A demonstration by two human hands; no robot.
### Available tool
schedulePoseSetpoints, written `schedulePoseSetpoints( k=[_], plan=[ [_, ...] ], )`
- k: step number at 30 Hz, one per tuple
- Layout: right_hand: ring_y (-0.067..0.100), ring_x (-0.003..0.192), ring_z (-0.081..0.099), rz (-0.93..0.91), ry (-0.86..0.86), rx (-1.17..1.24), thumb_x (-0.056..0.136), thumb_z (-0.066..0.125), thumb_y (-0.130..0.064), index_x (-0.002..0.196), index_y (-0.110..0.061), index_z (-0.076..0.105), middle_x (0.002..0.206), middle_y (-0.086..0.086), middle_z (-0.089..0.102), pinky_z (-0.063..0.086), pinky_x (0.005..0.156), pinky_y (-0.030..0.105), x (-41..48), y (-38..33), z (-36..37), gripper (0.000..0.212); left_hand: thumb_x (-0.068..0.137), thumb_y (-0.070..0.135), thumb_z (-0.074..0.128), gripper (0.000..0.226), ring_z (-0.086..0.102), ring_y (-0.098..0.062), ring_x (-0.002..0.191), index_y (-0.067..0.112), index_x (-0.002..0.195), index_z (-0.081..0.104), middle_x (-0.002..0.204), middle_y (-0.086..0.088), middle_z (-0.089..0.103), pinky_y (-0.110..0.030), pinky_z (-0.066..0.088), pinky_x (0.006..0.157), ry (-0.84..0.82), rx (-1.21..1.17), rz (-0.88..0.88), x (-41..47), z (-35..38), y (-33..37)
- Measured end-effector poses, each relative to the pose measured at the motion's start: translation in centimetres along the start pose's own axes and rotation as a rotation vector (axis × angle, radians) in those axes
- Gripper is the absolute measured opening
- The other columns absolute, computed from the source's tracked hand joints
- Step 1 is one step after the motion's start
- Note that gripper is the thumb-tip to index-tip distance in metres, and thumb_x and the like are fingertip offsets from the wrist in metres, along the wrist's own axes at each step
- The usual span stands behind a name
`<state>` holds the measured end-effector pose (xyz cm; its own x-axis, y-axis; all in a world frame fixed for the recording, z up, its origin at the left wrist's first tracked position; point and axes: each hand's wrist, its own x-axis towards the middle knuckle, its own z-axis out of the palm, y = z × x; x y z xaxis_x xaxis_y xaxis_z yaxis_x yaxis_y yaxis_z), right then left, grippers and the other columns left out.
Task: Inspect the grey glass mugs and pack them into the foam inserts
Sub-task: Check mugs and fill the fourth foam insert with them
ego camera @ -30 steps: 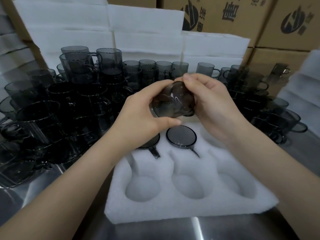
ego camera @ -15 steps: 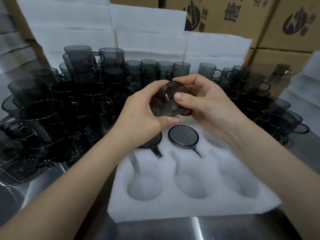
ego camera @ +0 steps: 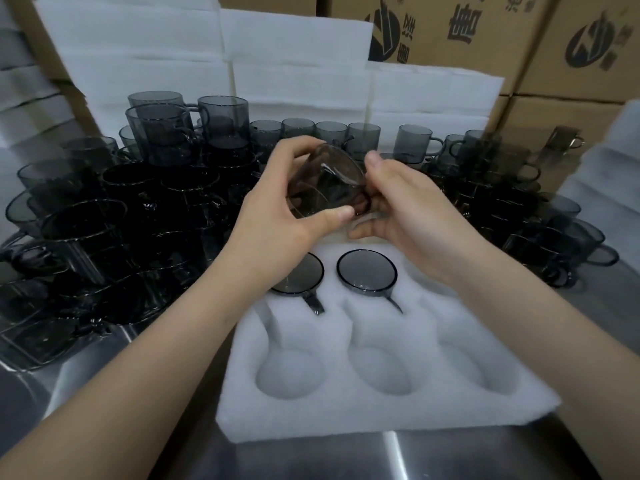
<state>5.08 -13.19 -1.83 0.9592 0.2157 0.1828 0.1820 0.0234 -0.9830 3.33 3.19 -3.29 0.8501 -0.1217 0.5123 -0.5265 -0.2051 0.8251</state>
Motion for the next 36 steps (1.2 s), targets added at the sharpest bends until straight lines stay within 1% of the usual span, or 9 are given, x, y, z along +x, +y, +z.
schedulePoseSetpoints(
  k=[4, 10, 15, 18, 22, 26, 30, 33, 36],
  plan=[
    [0.022, 0.055, 0.056, 0.046, -0.048, -0.034, 0.102, 0.041, -0.04, 0.093, -0.008, 0.047, 0.072, 0.012, 0.056, 0.049, 0.049, 0.029, 0.14, -0.06, -0.14, 0.033, 0.078, 0.012, 0.072, 0.057, 0.059, -0.022, 0.116, 0.027, 0.123, 0.039, 0.125, -0.006, 0.058, -0.051, 0.045, 0.103, 0.003, -0.055, 0.043, 0.04, -0.17, -0.24],
    [0.022, 0.051, 0.056, 0.029, -0.06, -0.023, 0.103, 0.043, -0.034, 0.092, -0.014, 0.044, 0.062, 0.009, 0.058, 0.046, 0.046, 0.027, 0.14, 0.02, -0.28, 0.023, 0.081, 0.008, 0.068, 0.058, 0.057, -0.014, 0.113, 0.022, 0.126, 0.035, 0.123, -0.003, 0.056, -0.044, 0.045, 0.104, -0.041, -0.057, 0.083, 0.21, -0.17, -0.33],
    [0.019, 0.049, 0.052, 0.027, -0.125, -0.019, 0.104, 0.037, -0.032, 0.075, -0.012, 0.053, 0.058, 0.004, 0.054, 0.042, 0.046, 0.025, 0.09, 0.01, -0.26, 0.039, 0.073, 0.016, 0.074, 0.066, 0.053, -0.013, 0.122, 0.017, 0.134, 0.048, 0.131, 0.0, 0.055, -0.041, 0.044, 0.105, 0.058, 0.062, 0.072, 0.13, -0.28, -0.26],
    [0.015, 0.049, 0.046, -0.049, -0.11, -0.052, 0.104, 0.04, -0.029, 0.072, -0.015, 0.052, 0.057, -0.001, 0.048, 0.038, 0.047, 0.025, -0.11, 0.3, -0.21, 0.037, 0.067, 0.015, 0.082, 0.066, 0.059, -0.013, 0.116, 0.017, 0.128, 0.057, 0.122, 0.002, 0.064, -0.041, 0.046, 0.103, 0.138, 0.064, 0.033, 0.15, -0.18, -0.12],
    [0.016, 0.048, 0.042, -0.101, -0.121, -0.009, 0.104, 0.038, -0.027, 0.073, -0.014, 0.051, 0.055, -0.002, 0.045, 0.034, 0.047, 0.024, -0.23, 0.44, -0.27, 0.036, 0.071, 0.007, 0.083, 0.055, 0.066, -0.007, 0.105, 0.016, 0.121, 0.063, 0.111, 0.007, 0.07, -0.031, 0.05, 0.098, 0.138, -0.016, -0.011, 0.19, -0.02, -0.18],
    [0.016, 0.049, 0.044, -0.146, -0.168, 0.055, 0.099, 0.04, -0.031, 0.076, -0.015, 0.053, 0.057, -0.001, 0.047, 0.037, 0.047, 0.024, -0.49, 0.24, -0.41, 0.031, 0.079, 0.012, 0.077, 0.036, 0.067, -0.002, 0.097, 0.018, 0.112, 0.065, 0.1, 0.011, 0.072, -0.016, 0.05, 0.084, 0.103, -0.111, -0.023, 0.22, -0.23, -0.3],
    [0.014, 0.049, 0.049, -0.207, -0.266, 0.091, 0.097, 0.039, -0.025, 0.084, -0.014, 0.056, 0.062, -0.001, 0.054, 0.038, 0.046, 0.024, -0.7, 0.23, -0.35, 0.023, 0.085, 0.028, 0.062, 0.026, 0.068, -0.02, 0.099, 0.01, 0.104, 0.068, 0.099, -0.002, 0.073, -0.029, 0.054, 0.087, 0.075, -0.283, -0.114, 0.27, -0.49, -0.42],
    [0.015, 0.046, 0.047, -0.268, -0.286, 0.019, 0.098, 0.042, -0.023, 0.09, -0.016, 0.063, 0.063, -0.001, 0.059, 0.038, 0.048, 0.023, -0.77, 0.15, -0.46, 0.023, 0.088, 0.034, 0.054, 0.032, 0.067, -0.022, 0.092, 0.007, 0.097, 0.068, 0.093, -0.006, 0.071, -0.029, 0.055, 0.082, 0.052, -0.317, -0.148, 0.43, -0.55, -0.44],
    [0.014, 0.046, 0.041, -0.32, -0.204, -0.073, 0.097, 0.047, -0.026, 0.087, -0.024, 0.072, 0.057, -0.002, 0.055, 0.036, 0.049, 0.02, -0.61, 0.07, -0.5, 0.027, 0.089, 0.039, 0.052, 0.039, 0.068, -0.024, 0.09, 0.004, 0.096, 0.069, 0.092, -0.01, 0.071, -0.029, 0.055, 0.079, 0.035, -0.321, -0.174, 0.4, -0.5, -0.34]
  ],
)
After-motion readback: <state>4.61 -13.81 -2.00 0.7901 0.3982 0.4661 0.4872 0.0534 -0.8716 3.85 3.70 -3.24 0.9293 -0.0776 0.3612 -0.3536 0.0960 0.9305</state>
